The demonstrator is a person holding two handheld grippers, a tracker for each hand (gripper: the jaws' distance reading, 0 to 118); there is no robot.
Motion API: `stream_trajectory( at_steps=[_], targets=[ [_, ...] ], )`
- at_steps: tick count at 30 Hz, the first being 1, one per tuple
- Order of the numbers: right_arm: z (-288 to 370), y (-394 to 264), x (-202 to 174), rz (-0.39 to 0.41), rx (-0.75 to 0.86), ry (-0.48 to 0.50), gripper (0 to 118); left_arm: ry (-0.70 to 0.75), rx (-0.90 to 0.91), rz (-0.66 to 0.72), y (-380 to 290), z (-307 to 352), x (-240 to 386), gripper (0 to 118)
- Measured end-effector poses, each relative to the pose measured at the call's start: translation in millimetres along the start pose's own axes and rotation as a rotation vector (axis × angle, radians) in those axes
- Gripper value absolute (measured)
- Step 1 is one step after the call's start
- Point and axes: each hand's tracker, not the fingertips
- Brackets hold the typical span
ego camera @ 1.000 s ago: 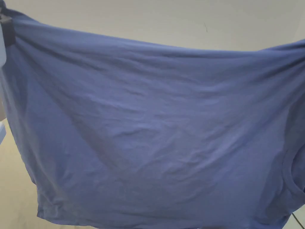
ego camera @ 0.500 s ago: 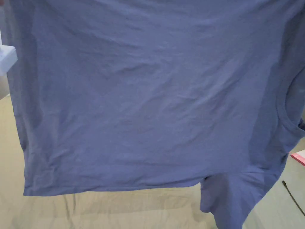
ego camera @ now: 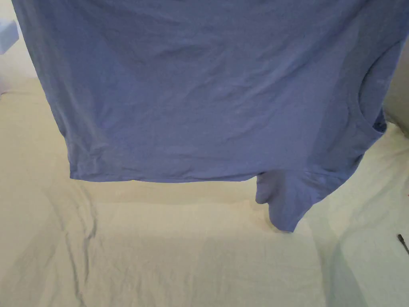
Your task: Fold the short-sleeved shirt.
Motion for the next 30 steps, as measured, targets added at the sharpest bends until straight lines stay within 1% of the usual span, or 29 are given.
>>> stream_trajectory(
  at_steps=[1, 4, 7, 9, 11, 12, 13, 15, 17, 18, 20, 23, 25, 26, 28, 30],
  targets=[
    [-6.2, -8.4, -0.6, -0.019, -0.011, 0.002, 4, 0.004, -0.006, -0.008, -6.9, -6.6, 2.2, 0],
    [-21.3, -39.8, -8.4, -0.029, -0.071, 0.006, 4, 0.002, -0.039, -0.034, -33.4, -28.8, 9.1, 0],
    [-28.2, -78.6, -18.7, -0.017, -0.12, 0.02, 4, -0.024, -0.096, -0.036, -68.6, -38.7, 16.7, 0],
    [-27.5, -108.3, -24.5, -0.02, -0.171, 0.037, 4, -0.035, -0.135, -0.056, -99.2, -41.0, 21.6, 0],
    [-23.9, -140.3, -27.8, -0.04, -0.234, 0.062, 4, -0.046, -0.174, -0.092, -133.1, -38.4, 25.2, 0],
    [-18.4, -161.0, -28.7, -0.067, -0.261, 0.075, 4, -0.063, -0.203, -0.104, -153.7, -34.3, 26.5, 0],
    [-12.6, -176.3, -30.0, -0.068, -0.297, 0.093, 4, -0.084, -0.22, -0.11, -170.8, -28.0, 25.3, 0],
    [9.0, -213.8, -32.5, -0.088, -0.362, 0.126, 4, -0.114, -0.28, -0.132, -213.0, -8.1, 23.2, 0],
    [34.3, -247.8, -34.8, -0.083, -0.428, 0.152, 4, -0.147, -0.331, -0.137, -249.4, 25.1, 19.2, 0],
    [50.4, -267.8, -36.4, -0.068, -0.471, 0.165, 4, -0.163, -0.366, -0.145, -271.1, 43.9, 15.9, 0],
    [96.2, -292.0, -48.6, -0.052, -0.537, 0.196, 4, -0.182, -0.458, -0.171, -311.8, 76.0, 10.7, 0],
    [156.7, -337.7, -56.7, 0.027, -0.637, 0.23, 4, -0.208, -0.571, -0.224, -368.9, 135.3, -1.9, 0],
    [197.2, -363.6, -64.8, 0.11, -0.708, 0.241, 4, -0.262, -0.654, -0.276, -400.4, 172.4, -12.8, 0],
    [218.2, -376.1, -68.0, 0.142, -0.756, 0.254, 4, -0.256, -0.692, -0.31, -416.0, 191.9, -17.5, 0],
    [249.6, -396.8, -66.4, 0.134, -0.844, 0.284, 4, -0.274, -0.767, -0.349, -438.7, 222.8, -26.4, 0],
    [283.4, -413.2, -65.9, 0.096, -0.928, 0.299, 4, -0.29, -0.844, -0.333, -466.1, 242.0, -42.4, 0]
  ],
)
